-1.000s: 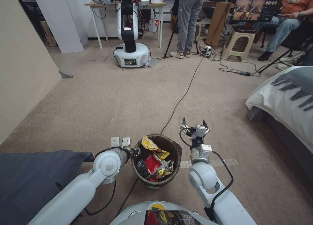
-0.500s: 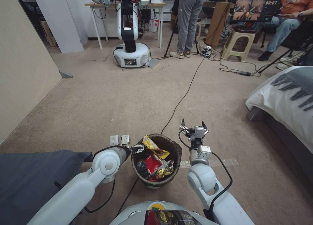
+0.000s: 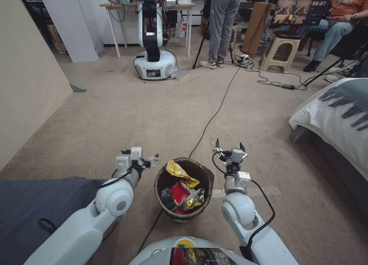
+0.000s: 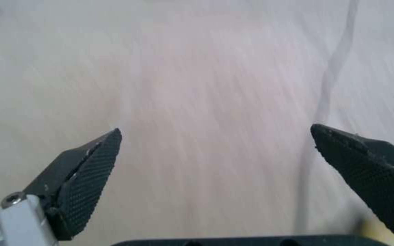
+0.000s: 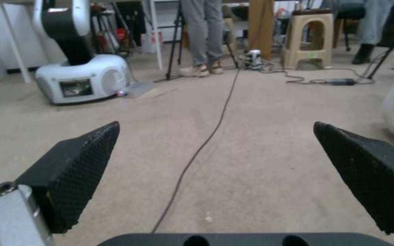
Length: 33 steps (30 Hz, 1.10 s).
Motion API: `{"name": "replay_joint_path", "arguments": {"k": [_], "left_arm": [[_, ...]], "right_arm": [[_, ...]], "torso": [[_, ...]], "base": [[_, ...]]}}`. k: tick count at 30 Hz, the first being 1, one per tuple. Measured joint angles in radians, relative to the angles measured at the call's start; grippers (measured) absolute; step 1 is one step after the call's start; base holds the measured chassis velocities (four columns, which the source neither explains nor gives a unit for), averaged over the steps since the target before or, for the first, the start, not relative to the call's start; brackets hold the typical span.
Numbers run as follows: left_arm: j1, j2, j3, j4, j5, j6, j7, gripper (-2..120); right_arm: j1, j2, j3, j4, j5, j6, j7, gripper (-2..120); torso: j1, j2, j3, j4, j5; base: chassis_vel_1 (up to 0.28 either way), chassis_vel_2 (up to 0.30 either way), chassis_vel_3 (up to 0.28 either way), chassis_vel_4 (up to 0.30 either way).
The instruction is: Pick up the trash bin, then pick up the garbage from the floor and place it into the trash bin.
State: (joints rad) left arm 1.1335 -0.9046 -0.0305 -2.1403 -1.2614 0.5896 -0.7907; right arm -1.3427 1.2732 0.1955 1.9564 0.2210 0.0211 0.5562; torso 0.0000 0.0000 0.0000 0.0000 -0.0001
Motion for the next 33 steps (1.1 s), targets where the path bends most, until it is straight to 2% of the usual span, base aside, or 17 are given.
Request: {"name": "replay_joint_path", "arguments": {"k": [1,2,3,4,5,6,8,9,10,11,12,13,14,15,19,23,33], "left_arm": [[0.027,0.003,-0.030,-0.033,0.075,-0.013,0.016,100],[0.059,0.003,-0.066,-0.059,0.201,-0.044,0.039,100],[0.059,0.003,-0.066,-0.059,0.201,-0.044,0.039,100],[0.077,0.000,-0.088,-0.069,0.285,-0.073,0.055,100],[0.095,-0.015,-0.117,-0.065,0.447,-0.158,0.085,100],[0.095,-0.015,-0.117,-0.065,0.447,-0.158,0.085,100],[0.143,-0.061,-0.174,-0.018,0.627,-0.287,0.133,100],[0.167,-0.074,-0.194,-0.002,0.679,-0.320,0.158,100],[0.167,-0.074,-0.194,-0.002,0.679,-0.320,0.158,100],[0.193,-0.089,-0.222,0.021,0.750,-0.364,0.193,100],[0.232,-0.120,-0.268,0.063,0.884,-0.441,0.253,100],[0.232,-0.120,-0.268,0.063,0.884,-0.441,0.253,100],[0.262,-0.151,-0.306,0.096,0.990,-0.501,0.294,100],[0.287,-0.183,-0.332,0.115,1.040,-0.540,0.315,100],[0.326,-0.235,-0.370,0.143,1.107,-0.616,0.334,100],[0.348,-0.246,-0.383,0.149,1.115,-0.640,0.337,100],[0.374,-0.254,-0.388,0.135,1.116,-0.637,0.337,100]], "right_arm": [[-0.001,0.003,0.007,0.002,0.001,0.001,0.000,100],[-0.006,0.003,0.018,0.004,0.003,0.005,-0.005,100],[-0.006,0.003,0.018,0.004,0.003,0.005,-0.005,100],[-0.012,0.004,0.030,0.007,0.003,0.007,-0.009,100],[-0.033,0.009,0.067,0.018,0.000,0.015,-0.019,100],[-0.033,0.009,0.067,0.018,0.000,0.015,-0.019,100],[-0.064,0.019,0.143,0.047,-0.004,0.017,-0.037,100],[-0.067,0.018,0.158,0.051,-0.004,0.016,-0.041,100],[-0.067,0.018,0.158,0.051,-0.004,0.016,-0.041,100],[-0.069,0.017,0.173,0.055,-0.003,0.015,-0.046,100],[-0.073,0.014,0.194,0.063,-0.002,0.014,-0.054,100],[-0.073,0.014,0.194,0.063,-0.002,0.014,-0.054,100],[-0.077,0.013,0.211,0.070,-0.002,0.013,-0.062,100],[-0.084,0.016,0.226,0.077,-0.005,0.013,-0.071,100],[-0.098,0.028,0.250,0.089,-0.023,0.017,-0.091,100],[-0.102,0.034,0.259,0.090,-0.033,0.023,-0.095,100],[-0.105,0.047,0.262,0.089,-0.063,0.034,-0.095,100]], "torso": [[0.000,0.000,0.000,0.0000,0.0001],[0.000,0.000,0.000,0.0001,0.0001],[0.000,0.000,0.000,0.0001,0.0001],[0.000,0.000,0.000,0.0004,0.0002],[0.000,0.000,0.000,0.0004,0.0001],[0.000,0.000,0.000,0.0004,0.0001],[0.000,0.000,0.000,-0.0006,0.0001],[0.000,0.000,0.000,-0.0002,0.0001],[0.000,0.000,0.000,-0.0002,0.0001],[0.000,0.000,0.000,-0.0001,0.0001],[0.000,0.000,0.000,0.0005,0.0000],[0.000,0.000,0.000,0.0005,0.0000],[0.000,0.000,0.000,0.0002,0.0000],[0.000,0.000,0.000,0.0000,0.0001],[0.000,0.000,0.000,0.0000,0.0001],[0.000,0.000,0.000,-0.0001,0.0002],[0.000,0.000,0.000,0.0001,0.0001]], "base": [[0.000,0.000,0.000,0.000],[0.000,0.000,0.000,0.000],[0.000,0.000,0.000,0.000],[0.000,0.000,0.000,0.000],[0.000,0.000,0.000,0.000],[0.000,0.000,0.000,0.000],[0.000,0.000,0.000,0.000],[0.000,0.000,0.000,0.000],[0.000,0.000,0.000,0.000],[0.000,0.000,0.000,0.000],[0.000,0.000,0.000,0.000],[0.000,0.000,0.000,0.000],[0.000,0.000,0.000,0.000],[0.000,0.000,0.000,0.000],[0.000,0.000,0.000,0.000],[0.000,0.000,0.000,0.000],[0.000,0.000,0.000,0.000]]}}
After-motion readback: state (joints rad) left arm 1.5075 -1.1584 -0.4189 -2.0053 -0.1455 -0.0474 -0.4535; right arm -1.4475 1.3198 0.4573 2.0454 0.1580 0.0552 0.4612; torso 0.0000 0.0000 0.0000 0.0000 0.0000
